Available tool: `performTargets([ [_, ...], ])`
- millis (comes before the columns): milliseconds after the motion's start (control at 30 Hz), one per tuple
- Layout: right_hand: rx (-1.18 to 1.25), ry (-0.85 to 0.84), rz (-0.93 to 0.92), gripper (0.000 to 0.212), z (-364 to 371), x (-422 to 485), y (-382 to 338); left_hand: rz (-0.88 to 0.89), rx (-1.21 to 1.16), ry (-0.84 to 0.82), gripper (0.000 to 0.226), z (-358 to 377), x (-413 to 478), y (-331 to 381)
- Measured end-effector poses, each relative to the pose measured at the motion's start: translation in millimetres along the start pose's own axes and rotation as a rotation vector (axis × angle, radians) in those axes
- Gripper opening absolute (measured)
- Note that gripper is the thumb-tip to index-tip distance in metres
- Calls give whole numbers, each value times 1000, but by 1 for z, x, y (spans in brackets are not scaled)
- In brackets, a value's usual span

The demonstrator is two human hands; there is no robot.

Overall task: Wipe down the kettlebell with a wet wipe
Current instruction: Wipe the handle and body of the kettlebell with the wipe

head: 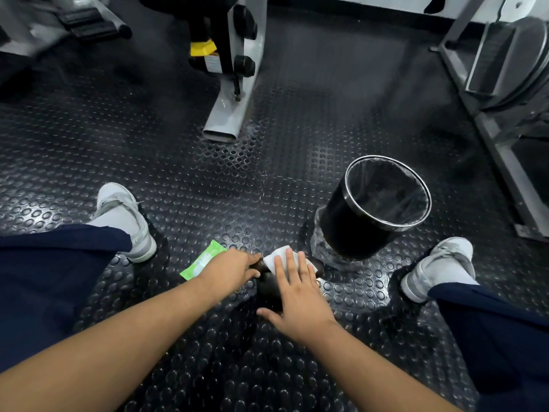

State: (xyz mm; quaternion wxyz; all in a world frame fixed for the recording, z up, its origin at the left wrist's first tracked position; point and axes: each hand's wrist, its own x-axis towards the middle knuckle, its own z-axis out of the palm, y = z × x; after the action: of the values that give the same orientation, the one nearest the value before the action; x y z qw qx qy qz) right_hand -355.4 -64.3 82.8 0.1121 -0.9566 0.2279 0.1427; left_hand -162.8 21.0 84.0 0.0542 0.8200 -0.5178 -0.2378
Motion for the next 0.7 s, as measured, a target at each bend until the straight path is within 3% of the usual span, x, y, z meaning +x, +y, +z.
performTargets([
  [700,-4,17,-39,101,1,-5,-1,11,12,9,51,-1,-3,1],
])
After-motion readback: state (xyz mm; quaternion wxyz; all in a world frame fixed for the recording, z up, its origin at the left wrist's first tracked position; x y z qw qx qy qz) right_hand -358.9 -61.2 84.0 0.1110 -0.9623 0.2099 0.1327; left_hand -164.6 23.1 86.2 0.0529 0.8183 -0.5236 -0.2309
